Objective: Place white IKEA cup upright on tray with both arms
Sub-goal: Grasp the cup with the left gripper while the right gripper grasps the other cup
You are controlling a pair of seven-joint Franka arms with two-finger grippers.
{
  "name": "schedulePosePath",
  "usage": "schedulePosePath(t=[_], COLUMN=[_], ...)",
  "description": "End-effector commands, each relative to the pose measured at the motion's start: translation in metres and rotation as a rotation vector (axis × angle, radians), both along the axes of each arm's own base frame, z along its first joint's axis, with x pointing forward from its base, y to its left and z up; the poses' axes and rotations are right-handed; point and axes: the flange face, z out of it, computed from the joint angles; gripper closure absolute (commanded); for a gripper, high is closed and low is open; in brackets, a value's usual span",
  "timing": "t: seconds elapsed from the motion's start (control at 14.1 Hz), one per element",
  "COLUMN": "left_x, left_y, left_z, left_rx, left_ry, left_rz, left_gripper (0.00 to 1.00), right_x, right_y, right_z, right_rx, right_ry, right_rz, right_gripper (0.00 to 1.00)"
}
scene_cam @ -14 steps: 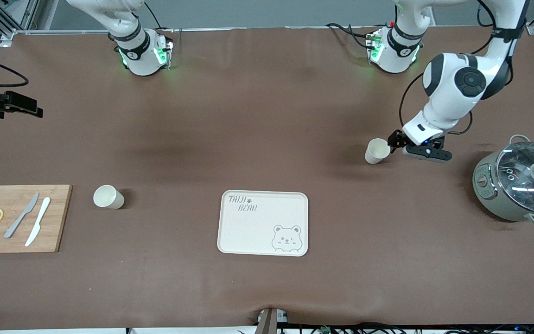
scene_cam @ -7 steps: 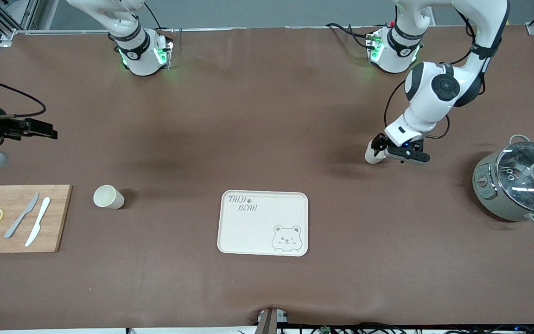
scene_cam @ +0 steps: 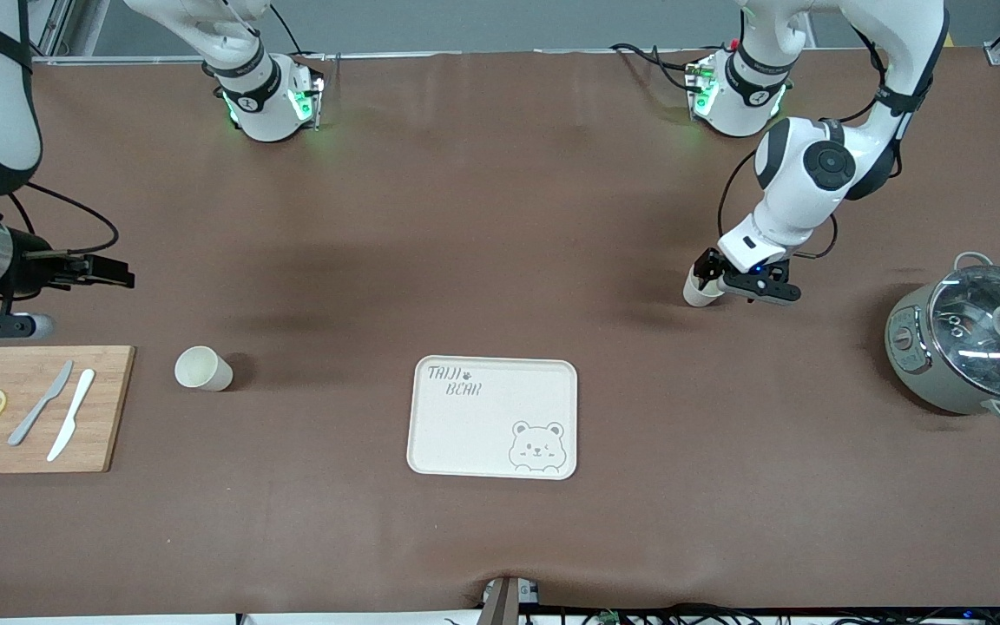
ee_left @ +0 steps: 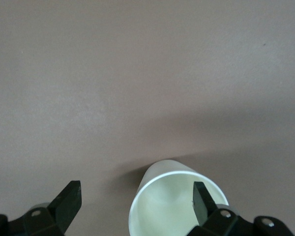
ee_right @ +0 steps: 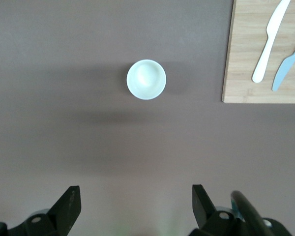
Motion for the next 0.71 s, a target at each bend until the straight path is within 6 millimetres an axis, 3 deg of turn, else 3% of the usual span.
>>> schedulePosePath(t=[0.0,0.14,0.42,0.64], left_x=[-0.01,-0.013,-0.013,-0.013], left_y=[0.004,0.007,0.013,0.014], left_z=[0.0,-0.002,-0.006,-0.008], left_rx=[-0.005,-0.003,0.0,-0.001], left_ry=[-0.007,-0.002,0.006,0.002], left_rz=[0.016,0.019,0.019,0.018], left_gripper=[0.0,0.0,0.0,0.0], right_x=[0.013,0.021,0.019,0.022], right_y=[0.0,0.004,-0.011,-0.017], right_z=[-0.024,-0.044,-0.102,-0.133], right_rx=[0.001,0.0,-0.006,-0.013], right_ry=[-0.009,-0.006,-0.065,-0.086], right_rz=[0.004,0.008,-0.02,-0.027], right_gripper=[0.0,0.0,0.0,0.0])
